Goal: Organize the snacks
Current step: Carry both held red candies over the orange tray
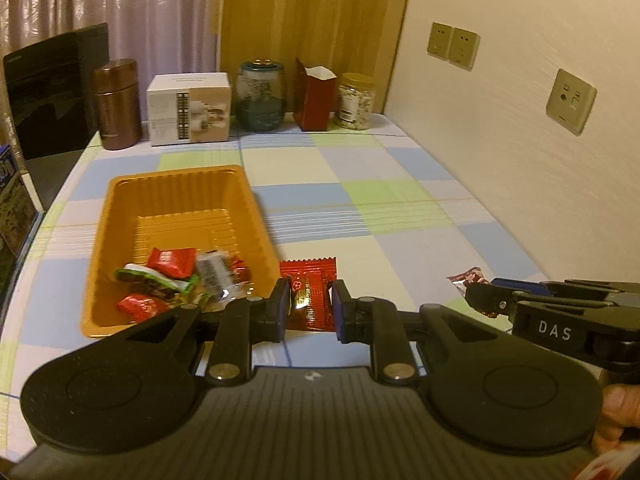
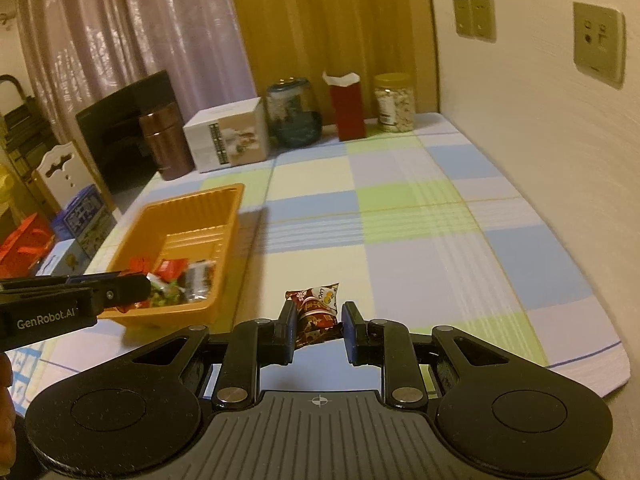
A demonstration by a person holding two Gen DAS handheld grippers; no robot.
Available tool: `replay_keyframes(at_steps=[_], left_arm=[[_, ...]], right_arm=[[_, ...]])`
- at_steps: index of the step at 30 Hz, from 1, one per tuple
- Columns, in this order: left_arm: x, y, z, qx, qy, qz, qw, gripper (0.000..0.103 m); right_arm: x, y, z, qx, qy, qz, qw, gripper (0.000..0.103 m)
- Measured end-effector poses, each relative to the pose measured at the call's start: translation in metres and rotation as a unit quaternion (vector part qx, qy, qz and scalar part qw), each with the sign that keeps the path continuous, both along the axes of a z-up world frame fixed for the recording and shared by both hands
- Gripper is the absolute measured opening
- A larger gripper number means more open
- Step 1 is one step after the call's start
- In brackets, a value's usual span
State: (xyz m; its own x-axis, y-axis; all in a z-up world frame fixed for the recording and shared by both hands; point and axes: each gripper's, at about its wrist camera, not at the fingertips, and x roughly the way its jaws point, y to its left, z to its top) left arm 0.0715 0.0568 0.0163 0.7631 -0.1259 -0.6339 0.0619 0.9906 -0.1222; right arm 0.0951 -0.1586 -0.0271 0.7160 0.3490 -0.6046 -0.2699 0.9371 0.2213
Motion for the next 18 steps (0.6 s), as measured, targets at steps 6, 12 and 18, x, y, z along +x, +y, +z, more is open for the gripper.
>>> replay_keyframes(at_steps=[6,12,18], left_arm=[[-0.006,0.012,0.006,0.003,-0.006,0.011,0.9999,0.019],[-0.009,0.021,0.008,0.004,-0.008,0.018,0.9998,0.019],[-0.010,0.029,0.007,0.006,-0.008,0.025,0.9996,0.019]], right_arm=[[-0.004,0.012,0.002,-0.002,-0.003,0.009,1.000,0.024],[-0.004,0.019,0.003,-0.004,-0.003,0.017,1.000,0.024],[-0.003,0.028,0.002,-0.005,-0.003,0.026,1.000,0.024]])
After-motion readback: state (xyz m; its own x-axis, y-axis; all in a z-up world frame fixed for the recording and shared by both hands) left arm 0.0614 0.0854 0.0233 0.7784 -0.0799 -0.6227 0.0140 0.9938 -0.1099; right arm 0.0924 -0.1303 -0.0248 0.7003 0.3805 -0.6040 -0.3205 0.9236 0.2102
